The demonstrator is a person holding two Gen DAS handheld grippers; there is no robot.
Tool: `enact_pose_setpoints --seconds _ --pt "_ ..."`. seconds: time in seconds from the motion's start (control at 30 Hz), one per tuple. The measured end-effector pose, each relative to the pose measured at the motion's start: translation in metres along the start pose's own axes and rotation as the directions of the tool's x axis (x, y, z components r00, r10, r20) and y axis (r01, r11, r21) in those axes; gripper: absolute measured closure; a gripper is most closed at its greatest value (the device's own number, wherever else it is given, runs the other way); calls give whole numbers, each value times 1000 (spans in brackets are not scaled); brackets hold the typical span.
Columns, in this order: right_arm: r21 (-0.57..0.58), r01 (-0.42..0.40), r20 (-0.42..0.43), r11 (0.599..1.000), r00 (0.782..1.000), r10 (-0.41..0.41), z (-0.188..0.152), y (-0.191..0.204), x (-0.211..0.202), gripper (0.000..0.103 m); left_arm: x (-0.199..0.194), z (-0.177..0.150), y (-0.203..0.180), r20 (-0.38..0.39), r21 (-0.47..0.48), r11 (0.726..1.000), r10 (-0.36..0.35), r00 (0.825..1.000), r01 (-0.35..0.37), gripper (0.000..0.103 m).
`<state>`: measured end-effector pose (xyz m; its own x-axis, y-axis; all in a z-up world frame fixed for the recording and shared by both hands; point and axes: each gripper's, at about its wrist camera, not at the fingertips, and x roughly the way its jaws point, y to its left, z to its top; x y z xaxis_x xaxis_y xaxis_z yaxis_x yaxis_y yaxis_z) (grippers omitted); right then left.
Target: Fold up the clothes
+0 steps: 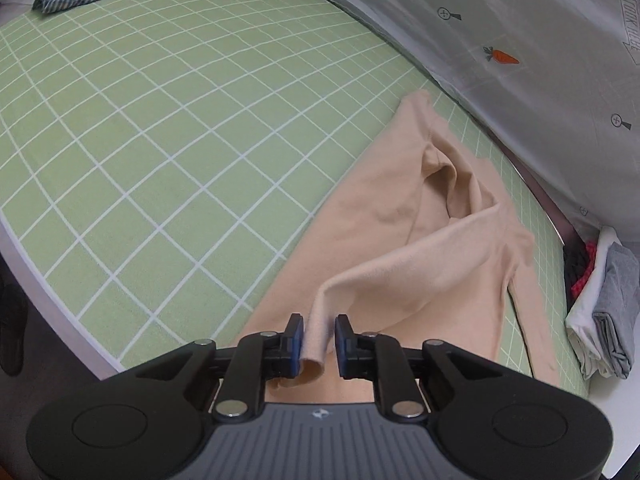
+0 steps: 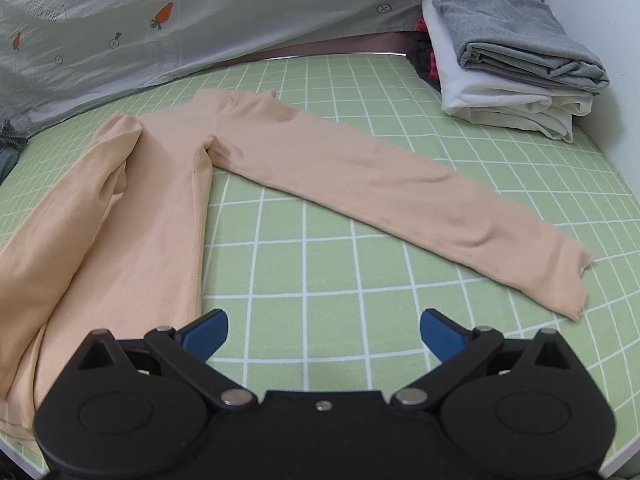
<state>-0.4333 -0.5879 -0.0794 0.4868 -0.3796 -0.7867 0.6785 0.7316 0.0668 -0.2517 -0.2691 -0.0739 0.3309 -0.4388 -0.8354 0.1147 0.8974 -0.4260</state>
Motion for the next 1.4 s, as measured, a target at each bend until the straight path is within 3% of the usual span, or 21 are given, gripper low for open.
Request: enact_pose_setpoints --seconds 0.1,0.17,0.2,0.3,0.4,0.5,0.7,0.77,1.03,1.23,1.33,1.4 --pt "57 2 33 998 999 -4 8 6 -3 0 -4 10 0 2 40 999 -22 1000 22 79" --pt "93 -6 49 996 999 2 15 13 -2 0 -10 20 2 11 64 997 -33 999 33 61" --pt "109 -13 51 994 999 8 19 17 -1 0 -12 27 4 15 76 997 -32 999 30 59" --pt "144 -7 49 990 999 0 32 36 4 0 -21 52 11 39 89 996 -13 999 10 56" --pt "151 -41 59 988 998 32 49 57 7 0 -29 76 19 79 75 997 -7 997 1 45" --pt "139 -81 65 987 995 73 67 80 14 1 -23 93 21 80 82 997 7 997 -14 44" --pt "141 -177 85 974 982 166 103 121 39 21 -1 122 26 40 110 994 7 999 -12 42" --pt "124 -194 87 973 979 184 113 134 49 23 12 135 25 23 129 991 18 1000 -21 42" --pt "94 -184 21 978 983 183 144 172 93 37 75 187 1 -36 263 957 140 990 -125 34" --pt "76 -164 -35 983 985 167 153 188 120 50 126 212 -38 -96 365 928 115 989 -73 31" --pt "69 -153 -62 986 986 158 154 190 132 62 144 215 -56 -103 417 907 110 989 -58 31" --pt "47 -162 -72 986 984 165 155 192 137 82 152 217 -64 -101 433 900 105 989 -52 31"
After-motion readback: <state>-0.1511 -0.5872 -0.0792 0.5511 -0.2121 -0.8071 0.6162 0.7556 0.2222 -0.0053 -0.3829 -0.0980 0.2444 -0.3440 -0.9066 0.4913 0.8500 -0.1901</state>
